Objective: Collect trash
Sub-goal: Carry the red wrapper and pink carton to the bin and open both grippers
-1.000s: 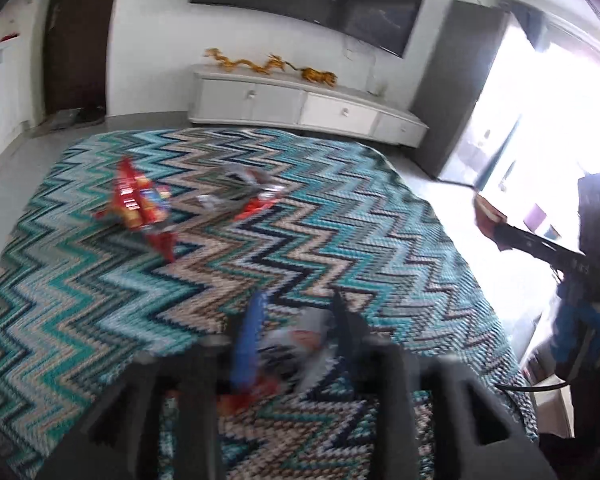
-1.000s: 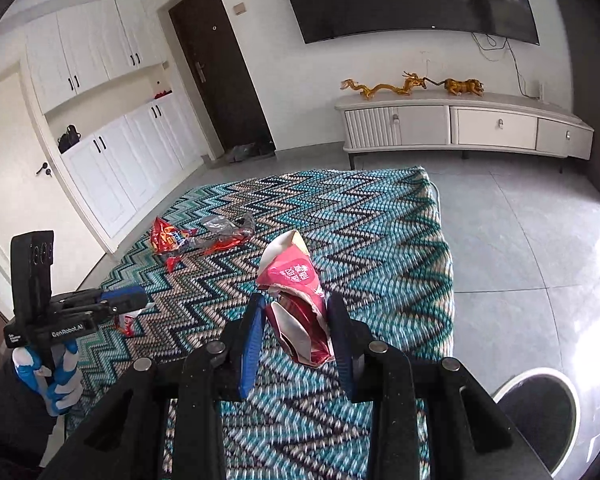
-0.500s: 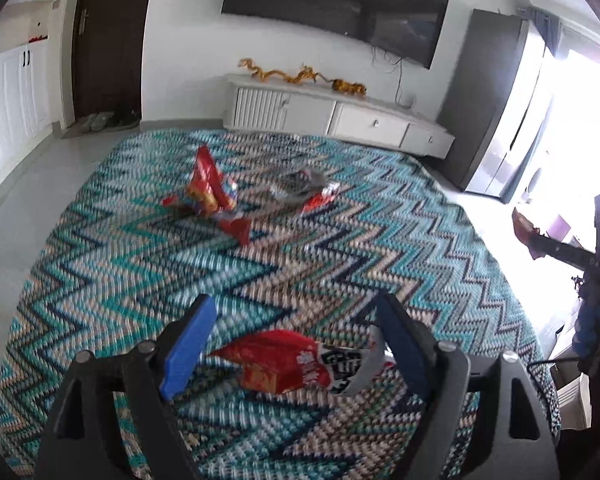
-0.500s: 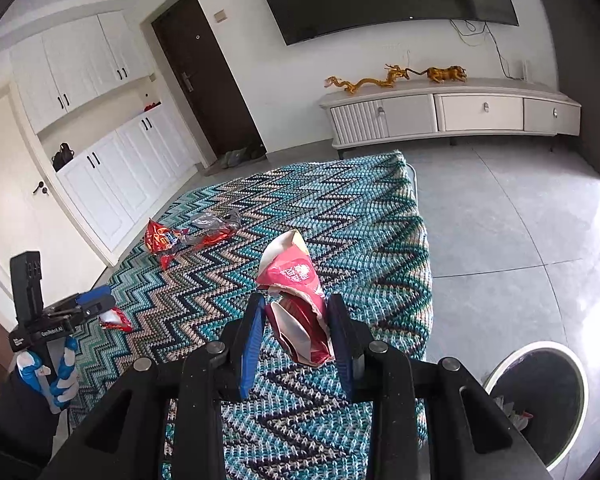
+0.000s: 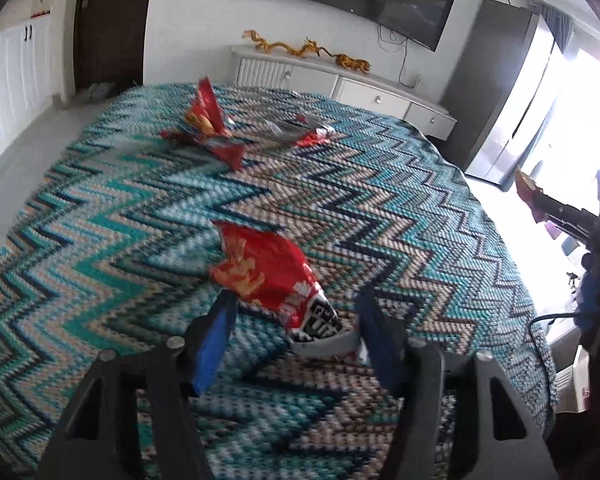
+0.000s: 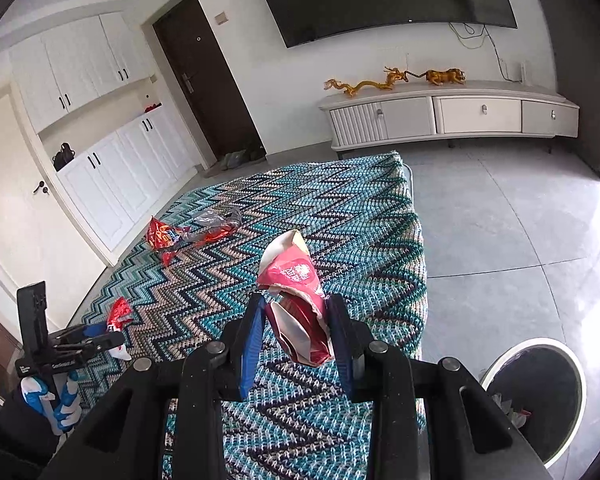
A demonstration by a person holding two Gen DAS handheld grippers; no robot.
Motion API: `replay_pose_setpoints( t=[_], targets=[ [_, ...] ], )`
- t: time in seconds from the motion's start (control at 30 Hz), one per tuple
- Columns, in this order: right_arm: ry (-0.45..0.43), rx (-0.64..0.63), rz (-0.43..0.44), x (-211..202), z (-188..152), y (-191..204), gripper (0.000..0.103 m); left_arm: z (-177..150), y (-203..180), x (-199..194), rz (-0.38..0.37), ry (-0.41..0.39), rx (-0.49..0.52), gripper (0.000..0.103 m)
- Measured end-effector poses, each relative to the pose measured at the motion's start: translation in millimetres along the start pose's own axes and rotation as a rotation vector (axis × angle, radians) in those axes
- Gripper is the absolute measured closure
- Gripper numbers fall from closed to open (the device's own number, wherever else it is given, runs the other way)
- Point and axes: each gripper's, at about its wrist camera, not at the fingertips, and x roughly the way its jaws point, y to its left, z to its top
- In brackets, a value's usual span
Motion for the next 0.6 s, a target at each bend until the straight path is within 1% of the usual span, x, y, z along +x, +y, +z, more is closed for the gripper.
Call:
replay_pose_setpoints(
  t=[0.03, 0.07, 0.1, 0.13, 0.23, 0.37, 0.47, 0.6],
  targets=[
    [-0.002, -0.001, -0.003, -2.3, -0.6, 0.9, 0.073, -0.4, -2.4, 2.2, 0.004, 0.008, 0.008, 0.058],
    [-0.004, -0.001, -0.006, -4.8, -1.4, 0.8, 0.073, -0.8, -3.4, 5.1, -0.018, 0.026, 0.001, 0.073],
    [-0.007, 0.0, -0.01, -8.2, -2.4, 0.1, 0.073, -1.8, -3.8, 7.4, -0.035, 0.034, -0.018, 0.073],
    [-0.01, 0.002, -0.013, -10.4, -2.9, -0.9, 0.073, -2.5, -5.2, 7.2, -0.032, 0.027, -0.026, 0.074],
    [-0.022, 0.01, -0.028, -22.2, -5.7, -4.5, 0.073, -3.7, -13.4, 3.3, -0.021, 0.006, -0.013, 0.077],
    [-0.044, 0.026, -0.051, -41.0, -12.6, -10.8, 0.073, -2.1, -22.7, -10.0, -0.009, -0.03, 0.011, 0.077],
    [-0.062, 0.043, -0.072, -54.6, -18.3, -18.0, 0.073, 3.1, -33.1, -22.3, -0.018, -0.057, 0.038, 0.077],
    [-0.091, 0.074, -0.105, -73.4, -26.3, -31.5, 0.073, 16.5, -61.8, -34.5, -0.056, -0.088, 0.116, 0.078]
  ],
)
